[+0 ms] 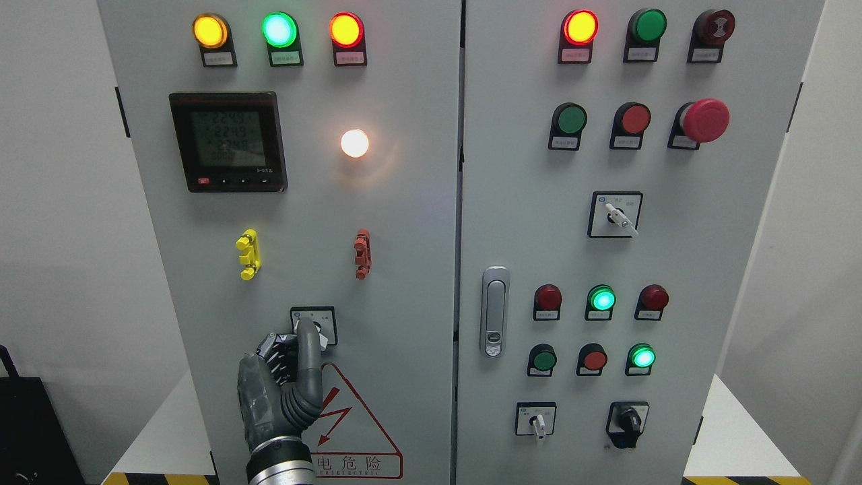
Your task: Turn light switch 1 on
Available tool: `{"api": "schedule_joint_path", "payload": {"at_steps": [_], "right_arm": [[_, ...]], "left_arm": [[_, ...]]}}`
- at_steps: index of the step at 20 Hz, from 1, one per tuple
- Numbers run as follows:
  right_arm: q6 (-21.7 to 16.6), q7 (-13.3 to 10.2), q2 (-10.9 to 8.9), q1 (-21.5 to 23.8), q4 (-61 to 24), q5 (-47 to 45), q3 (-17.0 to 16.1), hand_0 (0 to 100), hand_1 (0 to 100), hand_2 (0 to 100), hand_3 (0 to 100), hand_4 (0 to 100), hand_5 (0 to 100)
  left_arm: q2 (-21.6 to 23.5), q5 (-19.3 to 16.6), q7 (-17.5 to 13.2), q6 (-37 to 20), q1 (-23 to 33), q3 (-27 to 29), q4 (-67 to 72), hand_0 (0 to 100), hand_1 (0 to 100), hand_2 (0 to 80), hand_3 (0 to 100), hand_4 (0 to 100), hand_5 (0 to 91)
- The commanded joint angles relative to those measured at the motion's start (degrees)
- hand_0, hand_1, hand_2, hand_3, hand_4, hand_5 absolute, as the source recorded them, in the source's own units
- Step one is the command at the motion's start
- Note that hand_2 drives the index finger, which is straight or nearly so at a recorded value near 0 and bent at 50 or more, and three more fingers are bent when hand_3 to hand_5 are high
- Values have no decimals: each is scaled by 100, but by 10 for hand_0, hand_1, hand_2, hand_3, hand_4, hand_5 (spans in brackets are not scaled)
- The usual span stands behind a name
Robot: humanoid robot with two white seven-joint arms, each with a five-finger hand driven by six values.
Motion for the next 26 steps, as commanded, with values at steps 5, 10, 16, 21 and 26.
{"api": "schedule_joint_path", "payload": {"at_steps": [5, 10, 16, 21, 26], "right_arm": [[-1, 3, 0, 0, 0, 0, 1, 0, 0, 0, 0, 0, 0], [-1, 3, 0, 0, 0, 0, 1, 0, 0, 0, 0, 0, 0], [-1, 3, 0, 0, 0, 0, 1, 0, 0, 0, 0, 0, 0], [-1, 3, 0, 0, 0, 0, 1, 0, 0, 0, 0, 0, 0], [-1, 3, 0, 0, 0, 0, 1, 0, 0, 0, 0, 0, 0]], "left_arm": [[16, 0, -1, -31, 59, -10, -7, 353, 269, 635, 894, 856, 715], [25, 0, -19, -83, 173, -10, -16, 339, 276, 640, 896, 858, 719], [52, -9, -54, -241, 340, -28, -25, 272, 260, 646, 905, 863, 726], [69, -9, -54, -645, 524, -28, -34, 198, 254, 653, 920, 867, 730], [113, -18, -54, -971, 858, -19, -42, 180, 248, 662, 928, 872, 737]]}}
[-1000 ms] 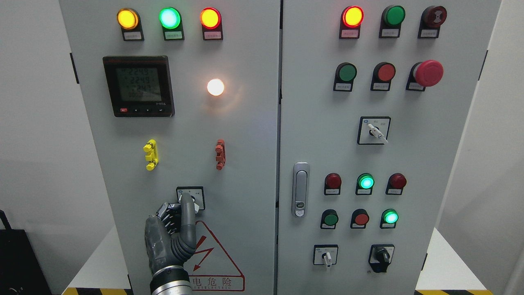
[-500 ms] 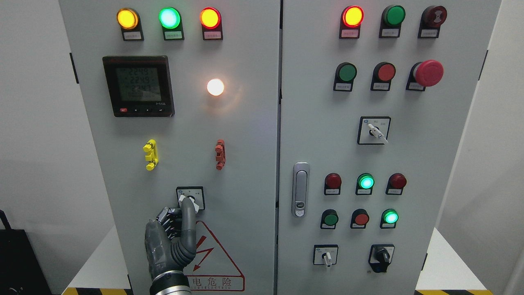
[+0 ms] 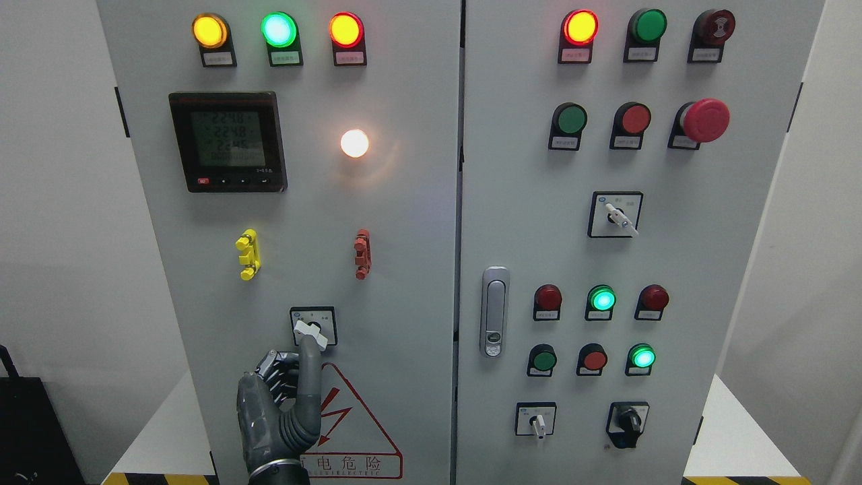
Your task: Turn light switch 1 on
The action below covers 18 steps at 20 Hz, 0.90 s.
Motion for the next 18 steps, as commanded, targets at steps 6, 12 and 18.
{"api": "schedule_joint_path", "payload": {"at_steps": [6, 12, 18], "right_arm": [[0, 3, 0, 0, 0, 0, 2, 0, 0, 0, 0, 0, 0], [0, 3, 0, 0, 0, 0, -7, 0, 0, 0, 0, 0, 0], [0, 3, 0, 0, 0, 0, 2, 0, 0, 0, 0, 0, 0]], "left_arm": [[178, 28, -449, -1328, 1247, 107, 45, 177, 227, 639, 942, 894, 747], [424, 607, -1214, -2665, 2636, 870, 808, 170, 156, 531, 903, 919, 733], [714, 1153, -1654, -3455, 3322, 1258, 2248, 203, 137, 394, 731, 847, 555]]}}
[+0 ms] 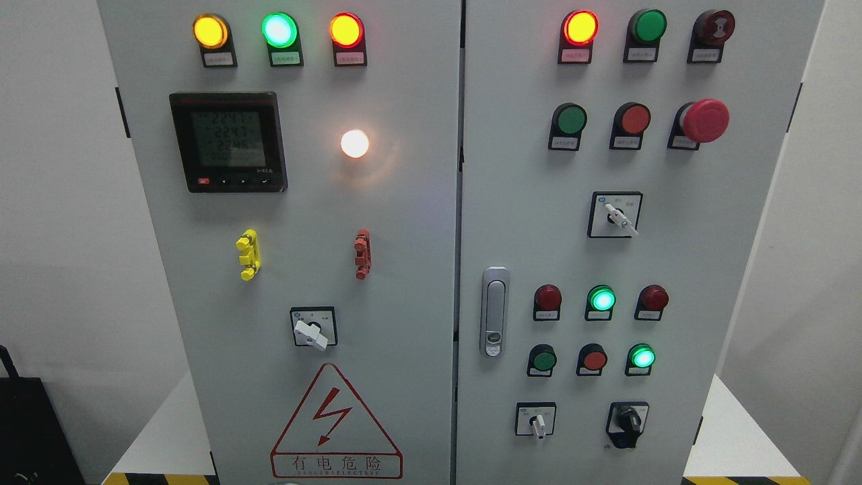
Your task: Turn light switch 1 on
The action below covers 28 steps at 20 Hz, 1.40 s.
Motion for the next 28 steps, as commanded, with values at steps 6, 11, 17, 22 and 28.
{"api": "schedule_joint_path", "payload": {"at_steps": [6, 11, 17, 22, 28], "right_arm": [[0, 3, 0, 0, 0, 0, 1, 0, 0, 0, 0, 0, 0], [0, 3, 0, 0, 0, 0, 1, 0, 0, 0, 0, 0, 0], [0, 3, 0, 0, 0, 0, 1, 0, 0, 0, 0, 0, 0], [0, 3, 0, 0, 0, 0, 1, 0, 0, 0, 0, 0, 0], [0, 3, 0, 0, 0, 0, 1, 0, 0, 0, 0, 0, 0]], "left_arm": [[451, 412, -289, -1434, 959, 646, 4166, 178, 174, 347, 632, 760, 440], [433, 562, -1018, -1778, 941, 603, 5969, 154, 151, 180, 429, 518, 156], [381, 492, -1827, -1690, 888, 559, 7342, 125, 60, 0, 170, 230, 0], [302, 456, -1890, -665, 643, 532, 8019, 143, 0, 0, 74, 133, 0], [231, 456, -2109, 514, 362, 532, 8222, 138, 34, 0, 20, 96, 0]]}}
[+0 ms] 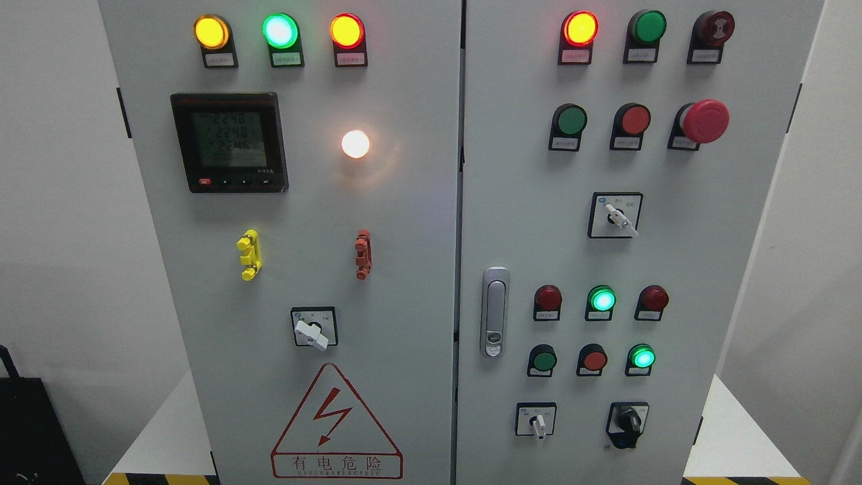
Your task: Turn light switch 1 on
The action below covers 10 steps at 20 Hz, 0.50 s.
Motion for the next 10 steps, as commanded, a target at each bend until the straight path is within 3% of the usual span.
{"api": "schedule_joint_path", "payload": {"at_steps": [1, 5, 10], "right_arm": [[0, 3, 0, 0, 0, 0, 1, 0, 0, 0, 0, 0, 0], [0, 3, 0, 0, 0, 0, 1, 0, 0, 0, 0, 0, 0], [0, 3, 0, 0, 0, 0, 1, 0, 0, 0, 0, 0, 0]], "left_arm": [[-168, -15, -73, 735, -269, -24, 1523, 135, 41, 0, 11, 90, 0], [-168, -15, -169, 1447, -506, -322, 1733, 120, 68, 0, 0, 7, 0], [-247, 3, -195, 1501, -744, -464, 2261, 140, 35, 0, 0, 0, 0]]}}
